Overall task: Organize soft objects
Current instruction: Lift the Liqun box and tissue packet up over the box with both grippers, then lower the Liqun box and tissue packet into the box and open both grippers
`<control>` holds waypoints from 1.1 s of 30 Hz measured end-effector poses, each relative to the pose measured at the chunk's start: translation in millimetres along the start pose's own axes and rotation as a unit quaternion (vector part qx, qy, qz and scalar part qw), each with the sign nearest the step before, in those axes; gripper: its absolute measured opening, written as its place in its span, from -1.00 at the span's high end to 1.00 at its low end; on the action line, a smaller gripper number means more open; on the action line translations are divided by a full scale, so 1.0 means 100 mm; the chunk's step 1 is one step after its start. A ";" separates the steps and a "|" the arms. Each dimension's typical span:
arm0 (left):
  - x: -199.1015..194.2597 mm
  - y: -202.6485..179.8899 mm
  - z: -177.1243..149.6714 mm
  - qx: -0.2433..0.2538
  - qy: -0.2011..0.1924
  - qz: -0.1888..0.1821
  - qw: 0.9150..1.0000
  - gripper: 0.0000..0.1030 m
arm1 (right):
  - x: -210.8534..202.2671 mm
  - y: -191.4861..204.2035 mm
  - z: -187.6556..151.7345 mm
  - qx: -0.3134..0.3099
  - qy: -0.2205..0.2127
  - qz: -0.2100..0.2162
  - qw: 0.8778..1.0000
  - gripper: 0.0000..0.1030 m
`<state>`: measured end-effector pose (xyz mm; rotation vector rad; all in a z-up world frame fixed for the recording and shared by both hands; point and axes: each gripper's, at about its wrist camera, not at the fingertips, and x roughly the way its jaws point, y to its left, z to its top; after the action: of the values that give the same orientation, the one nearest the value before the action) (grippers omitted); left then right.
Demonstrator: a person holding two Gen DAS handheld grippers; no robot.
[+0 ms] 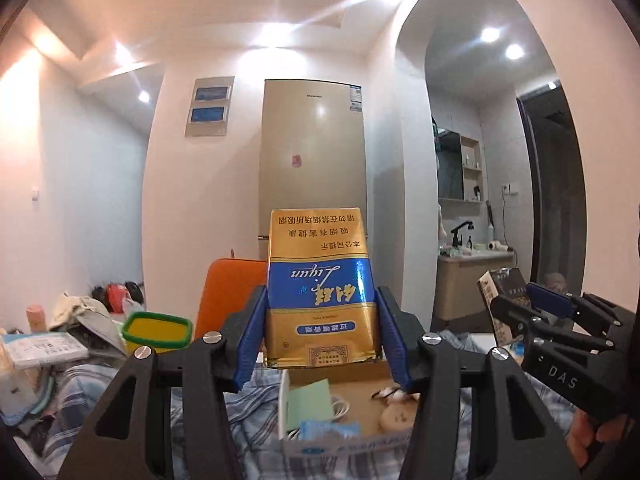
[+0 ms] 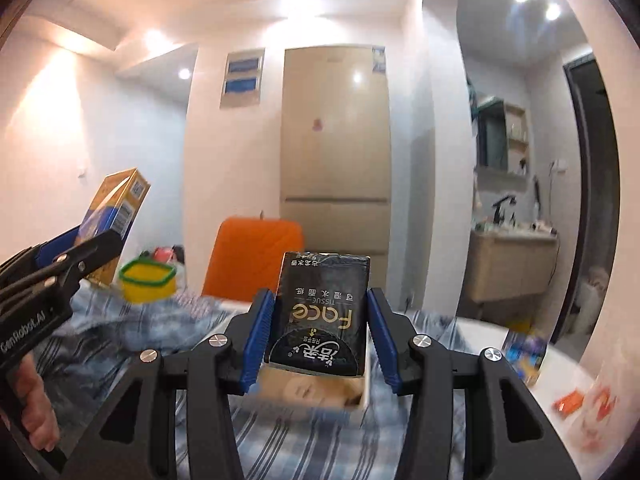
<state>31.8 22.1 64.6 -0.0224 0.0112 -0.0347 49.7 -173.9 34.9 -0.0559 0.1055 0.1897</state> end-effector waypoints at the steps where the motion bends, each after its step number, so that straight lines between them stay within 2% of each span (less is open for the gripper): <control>1: 0.05 0.00 0.02 -0.005 -0.002 -0.002 1.000 0.00 | 0.03 -0.02 0.05 0.001 -0.006 -0.003 1.000 0.03; 5: 0.29 -0.04 0.04 -0.002 -0.017 -0.005 1.000 0.00 | 0.22 -0.10 0.19 0.016 -0.033 -0.008 0.999 0.03; 8: 0.51 -0.02 0.00 -0.009 -0.019 0.002 1.000 0.00 | 0.41 -0.10 0.20 0.020 -0.032 -0.007 0.999 0.03; 12: 0.81 0.06 -0.10 -0.036 -0.002 0.002 0.999 0.00 | 0.70 0.01 0.10 0.006 -0.031 -0.011 0.999 0.03; 16: 1.02 0.07 -0.30 -0.024 0.022 0.012 0.999 0.00 | 0.96 0.16 -0.06 -0.017 -0.025 -0.009 1.000 0.03; 20: 1.10 0.13 -0.50 -0.018 0.041 0.021 0.999 0.00 | 1.15 0.21 -0.29 -0.012 -0.003 0.007 1.000 0.03; 24: 1.17 0.23 -0.56 -0.041 0.052 0.021 0.998 0.00 | 1.31 0.21 -0.48 -0.014 0.030 0.009 0.999 0.03; 33: 1.21 0.12 -0.69 -0.009 0.050 0.019 0.999 0.00 | 1.39 0.11 -0.61 -0.002 0.023 0.022 1.000 0.03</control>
<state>151.9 28.1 -5.5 -0.0383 0.1122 0.0028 177.3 -141.6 -41.0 -0.0609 0.1515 0.2326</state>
